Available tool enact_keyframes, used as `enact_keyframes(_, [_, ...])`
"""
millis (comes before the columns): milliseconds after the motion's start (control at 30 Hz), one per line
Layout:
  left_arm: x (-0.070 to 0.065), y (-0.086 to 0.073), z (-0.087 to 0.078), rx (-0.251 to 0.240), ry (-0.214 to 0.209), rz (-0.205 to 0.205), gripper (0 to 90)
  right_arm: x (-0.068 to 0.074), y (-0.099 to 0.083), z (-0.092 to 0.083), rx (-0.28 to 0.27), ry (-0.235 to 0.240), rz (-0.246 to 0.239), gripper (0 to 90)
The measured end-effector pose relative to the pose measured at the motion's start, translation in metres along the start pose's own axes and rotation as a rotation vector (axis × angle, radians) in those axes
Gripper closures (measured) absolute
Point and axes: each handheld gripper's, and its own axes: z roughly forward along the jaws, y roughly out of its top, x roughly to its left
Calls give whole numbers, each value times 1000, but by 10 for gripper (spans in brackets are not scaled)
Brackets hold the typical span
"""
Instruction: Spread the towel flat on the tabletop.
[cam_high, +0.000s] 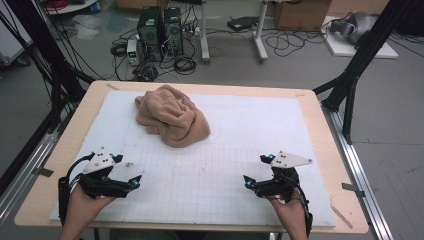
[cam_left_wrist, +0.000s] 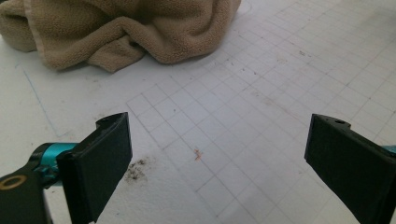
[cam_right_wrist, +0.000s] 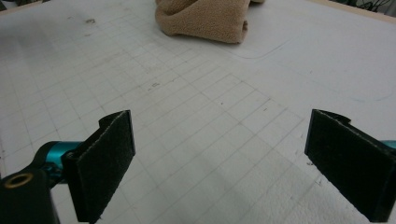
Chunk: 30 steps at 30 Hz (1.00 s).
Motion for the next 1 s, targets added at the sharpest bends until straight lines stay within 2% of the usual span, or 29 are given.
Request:
enact_keyframes(233, [-3, 3, 1, 1, -1, 7, 79, -1, -1, -1, -8, 9, 12, 75])
enact_keyframes(433, [-5, 2, 1, -5, -3, 11, 81, 0, -2, -3, -7, 9, 2, 75])
enact_keyframes(767, [-8, 0, -1, -17, -8, 23, 82, 8, 2, -4, -5, 6, -6, 76])
enact_keyframes(1000, [-7, -3, -2, -24, -10, 16, 82, 10, 4, -4, 3, 6, -14, 76])
